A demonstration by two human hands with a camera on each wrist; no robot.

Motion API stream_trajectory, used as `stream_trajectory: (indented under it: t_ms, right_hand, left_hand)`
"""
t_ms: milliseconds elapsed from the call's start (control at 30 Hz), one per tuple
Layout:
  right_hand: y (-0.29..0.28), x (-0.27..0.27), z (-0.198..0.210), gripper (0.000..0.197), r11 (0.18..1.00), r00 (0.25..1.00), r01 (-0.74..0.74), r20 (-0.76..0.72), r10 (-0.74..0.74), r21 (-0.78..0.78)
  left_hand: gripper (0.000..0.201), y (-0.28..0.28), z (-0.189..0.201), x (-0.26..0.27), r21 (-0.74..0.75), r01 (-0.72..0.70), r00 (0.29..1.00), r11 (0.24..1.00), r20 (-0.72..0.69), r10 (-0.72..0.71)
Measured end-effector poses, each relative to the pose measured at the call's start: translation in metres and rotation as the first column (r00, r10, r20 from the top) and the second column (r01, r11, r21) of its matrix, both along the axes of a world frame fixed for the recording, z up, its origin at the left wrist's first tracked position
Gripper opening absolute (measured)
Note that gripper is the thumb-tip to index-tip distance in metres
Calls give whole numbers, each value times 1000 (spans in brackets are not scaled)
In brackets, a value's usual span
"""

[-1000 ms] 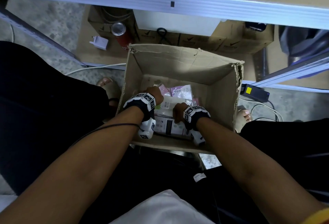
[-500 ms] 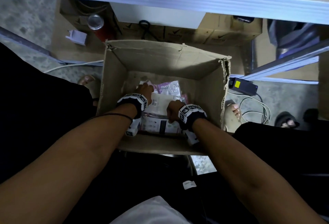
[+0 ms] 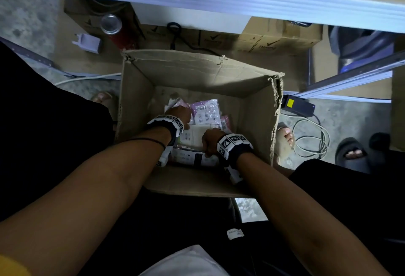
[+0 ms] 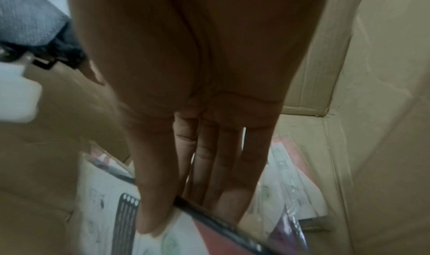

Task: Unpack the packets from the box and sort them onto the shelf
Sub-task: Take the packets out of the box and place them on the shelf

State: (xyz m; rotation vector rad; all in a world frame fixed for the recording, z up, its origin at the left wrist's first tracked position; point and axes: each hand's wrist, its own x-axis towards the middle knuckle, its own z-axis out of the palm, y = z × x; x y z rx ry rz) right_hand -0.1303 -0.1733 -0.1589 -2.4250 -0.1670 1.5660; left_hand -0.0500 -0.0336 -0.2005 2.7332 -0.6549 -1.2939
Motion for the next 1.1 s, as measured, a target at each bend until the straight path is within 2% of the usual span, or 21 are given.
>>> stream_trajectory:
  t_ms: [67,200,267,400,533,700,900,1033,1100]
  right_hand:
    - [-1,-3,0,41,1000,1000,7,7,-7,5]
    - [-2,-7,0,43,1000,1000,18,6,-18,-3]
    - [-4,-7,0,46,999,999,43,5,-43,-7]
    - [-7,-8,-2,49,998,998,63,4,-63,-5]
    - [-9,-13,-4,45,997,997,71,8,-71,5]
    - [-11,-13,-5,47,998,997,69,-17,-69,6]
    - [-11,-11,-6,45,998,997,60,-41,-60,7]
    - [-13,-12,-10,49,999,998,51,-37,-51,4]
    - [-12,-12,-12,51,999,998,42,-46,-42,-2]
  left_hand:
    - [35,-1,0,-5,-6,46,999,999,-19,-46]
    - [27,0,-1,-15,78,124,992,989,-48,-120]
    - [26,2,-2,-19,78,113,992,991,-58,-108]
    - [37,3,-3,-22,70,101,995,992,-1,-101]
    - [34,0,-2,-24,92,121,991,988,-67,-115]
    - [40,-2,-6,-31,90,85,995,992,-52,-80]
    - [42,-6,-10,-39,96,-5,999,995,32,1]
    - [37,-8,-10,-44,163,9,996,987,87,-23]
    - [41,-7,-10,-42,172,6,997,985,78,-20]
